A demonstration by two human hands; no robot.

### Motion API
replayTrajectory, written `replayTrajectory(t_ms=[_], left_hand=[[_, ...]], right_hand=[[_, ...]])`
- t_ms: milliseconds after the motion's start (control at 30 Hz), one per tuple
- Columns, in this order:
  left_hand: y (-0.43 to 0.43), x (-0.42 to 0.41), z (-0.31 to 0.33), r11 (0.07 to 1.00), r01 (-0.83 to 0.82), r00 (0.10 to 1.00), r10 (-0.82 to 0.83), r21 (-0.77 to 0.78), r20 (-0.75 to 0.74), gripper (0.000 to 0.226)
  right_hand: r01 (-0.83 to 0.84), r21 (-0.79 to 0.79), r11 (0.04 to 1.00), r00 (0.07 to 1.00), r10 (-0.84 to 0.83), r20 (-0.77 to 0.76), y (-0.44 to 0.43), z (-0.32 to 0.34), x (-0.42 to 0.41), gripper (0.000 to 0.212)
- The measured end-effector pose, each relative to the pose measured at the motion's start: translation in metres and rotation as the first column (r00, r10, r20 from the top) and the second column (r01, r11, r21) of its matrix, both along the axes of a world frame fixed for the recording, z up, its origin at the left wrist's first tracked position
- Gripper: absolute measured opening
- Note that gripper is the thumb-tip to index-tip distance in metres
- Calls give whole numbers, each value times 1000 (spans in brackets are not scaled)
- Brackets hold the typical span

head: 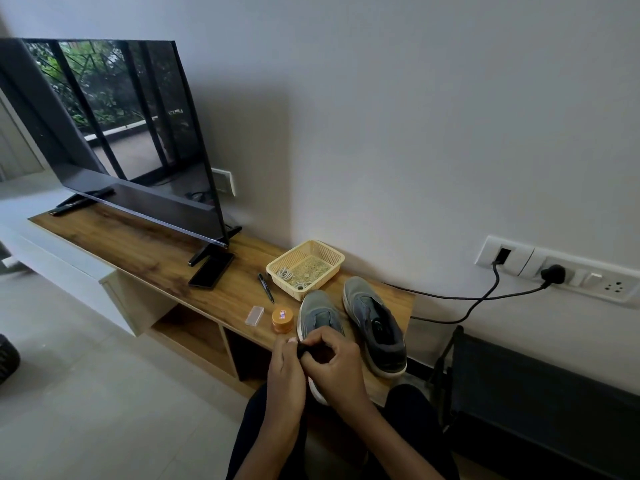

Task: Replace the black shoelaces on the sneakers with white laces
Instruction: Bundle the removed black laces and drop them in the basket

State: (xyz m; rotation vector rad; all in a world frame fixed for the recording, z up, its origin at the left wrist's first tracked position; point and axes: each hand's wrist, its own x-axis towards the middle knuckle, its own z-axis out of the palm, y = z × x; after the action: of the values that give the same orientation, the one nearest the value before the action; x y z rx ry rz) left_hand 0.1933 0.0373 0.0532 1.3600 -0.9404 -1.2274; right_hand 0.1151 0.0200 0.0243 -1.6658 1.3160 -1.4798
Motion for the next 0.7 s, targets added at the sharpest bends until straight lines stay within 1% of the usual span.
replayTrajectory(t_ms=[33,100,133,200,267,333,400,433,500,567,600,700], left_hand=[[0,0,-1,999,16,999,-15,36,-42,25],[0,0,1,989,68,981,-43,128,-189,25],[0,3,3,978,108,959,-55,180,-277,27],[-7,16,1,952,198,904,-84,235,-420,26],[-14,31,-4,939,227,889,-92,257,-448,22],[-18,39,-10,947,206,922,-102,247,-375,24],[-18,40,-11,949,250,934,-183,194,-308,30],[-17,40,-11,945,281,937,-233,168,-260,29],[-16,40,-10,947,294,953,-280,129,-117,23],[-20,42,-12,960,263,961,-270,100,59,26],[-22,42,-14,963,257,956,-266,81,123,27],[-37,41,-20,970,239,946,-242,44,214,24]], right_hand=[[10,-1,1000,1000,-10,-11,0,-1,1,9],[23,24,999,1000,-23,-1,1,-2,-1,8],[23,46,999,1000,-24,17,2,-1,-2,6],[2,93,996,998,-8,58,4,3,-6,7],[-42,134,990,996,31,85,6,7,-8,11],[-41,190,981,993,19,115,8,10,-9,11],[-6,267,964,983,-43,180,5,9,-11,8],[8,310,951,974,-78,214,3,8,-12,8],[15,383,924,960,-120,254,-1,6,-16,9],[-14,441,897,949,-127,289,-6,6,-18,13],[-31,466,884,943,-129,307,-8,6,-20,15],[-38,514,857,932,-155,328,-20,5,-22,13]])
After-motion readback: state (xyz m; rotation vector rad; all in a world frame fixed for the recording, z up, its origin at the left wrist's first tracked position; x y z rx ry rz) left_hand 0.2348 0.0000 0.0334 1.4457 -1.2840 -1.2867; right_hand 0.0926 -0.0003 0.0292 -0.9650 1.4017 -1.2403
